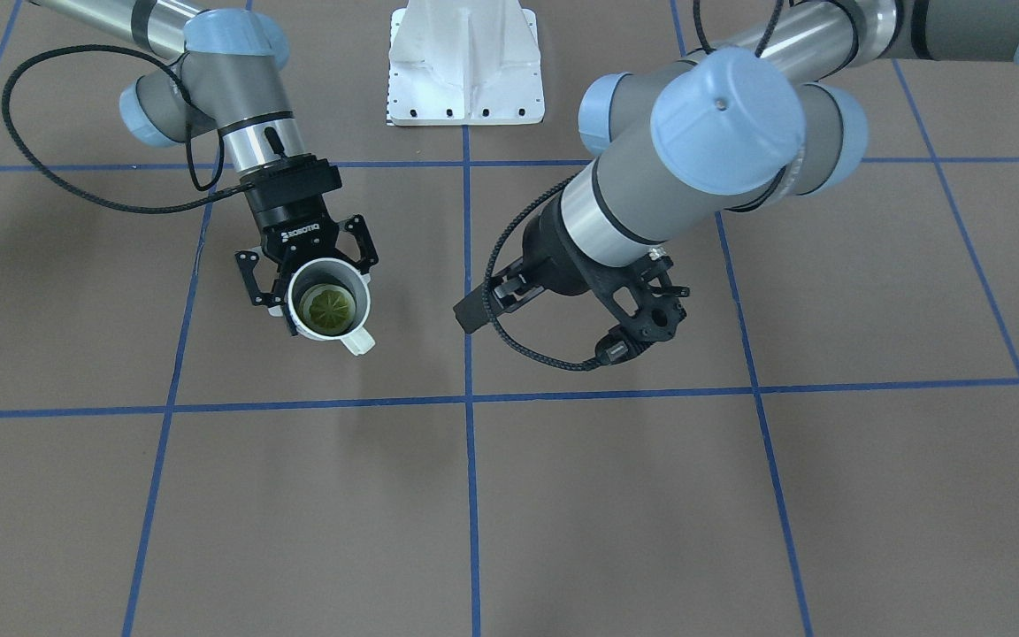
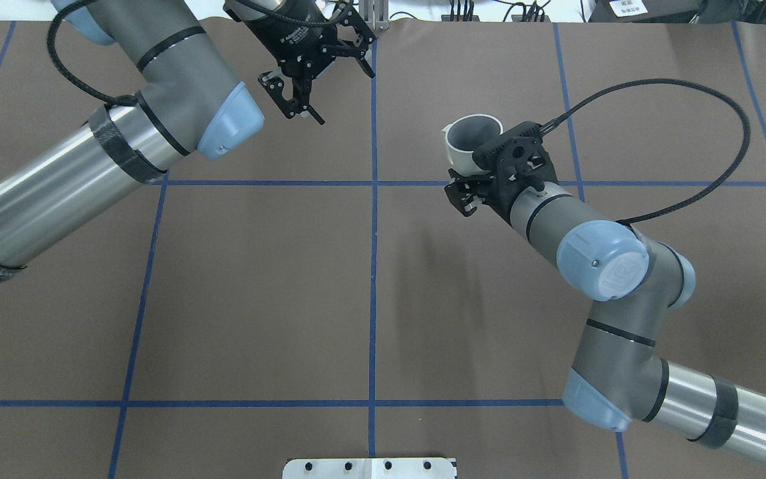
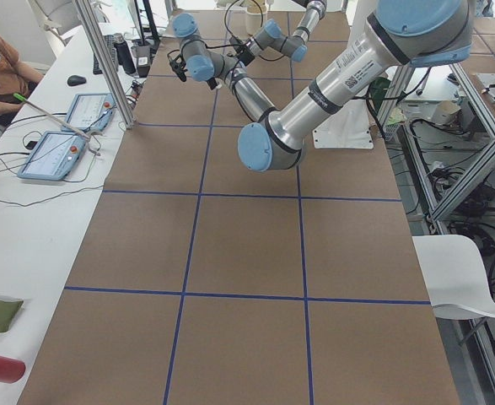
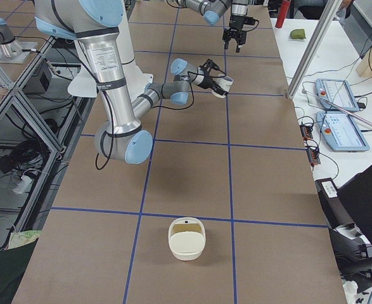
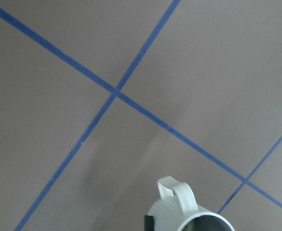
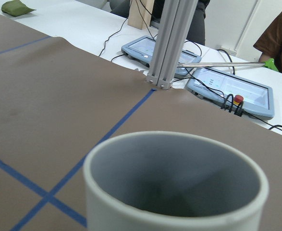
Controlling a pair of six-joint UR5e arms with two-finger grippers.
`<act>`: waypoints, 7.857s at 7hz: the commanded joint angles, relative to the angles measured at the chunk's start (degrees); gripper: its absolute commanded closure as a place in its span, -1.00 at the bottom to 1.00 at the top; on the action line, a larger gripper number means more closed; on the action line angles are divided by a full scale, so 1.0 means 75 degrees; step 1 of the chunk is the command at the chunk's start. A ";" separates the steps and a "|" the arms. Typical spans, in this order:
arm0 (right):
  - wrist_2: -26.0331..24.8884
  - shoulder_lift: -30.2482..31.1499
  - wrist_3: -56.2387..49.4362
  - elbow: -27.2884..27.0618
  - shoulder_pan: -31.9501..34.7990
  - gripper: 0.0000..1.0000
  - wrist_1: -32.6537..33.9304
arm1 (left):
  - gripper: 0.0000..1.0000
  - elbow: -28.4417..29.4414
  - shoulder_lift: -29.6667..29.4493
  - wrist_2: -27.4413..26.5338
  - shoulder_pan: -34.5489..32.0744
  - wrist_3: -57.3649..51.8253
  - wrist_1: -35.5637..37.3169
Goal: Left arm hands cup to right arm to dump lemon
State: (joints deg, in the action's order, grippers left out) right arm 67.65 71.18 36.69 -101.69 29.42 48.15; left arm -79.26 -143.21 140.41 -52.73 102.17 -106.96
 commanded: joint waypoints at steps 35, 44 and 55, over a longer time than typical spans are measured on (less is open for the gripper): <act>0.4632 0.4397 1.8261 0.5461 0.6729 1.00 -1.4128 | -1.00 -0.2076 0.1821 -0.0100 -0.1150 -0.1904 0.0128; 0.4737 0.4303 1.4828 0.5449 0.6717 1.00 -1.4189 | -1.00 -0.2065 0.1821 -0.0147 -0.1079 -0.1904 0.0128; 0.5933 0.4455 0.4882 0.5158 0.6717 1.00 -1.2281 | -1.00 -0.2065 0.1856 -0.0159 -0.0985 -0.1893 0.0128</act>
State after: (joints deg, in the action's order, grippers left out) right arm 112.18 104.41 77.15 -61.91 79.80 -45.54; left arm -94.78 -129.32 139.24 -60.24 87.98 -106.00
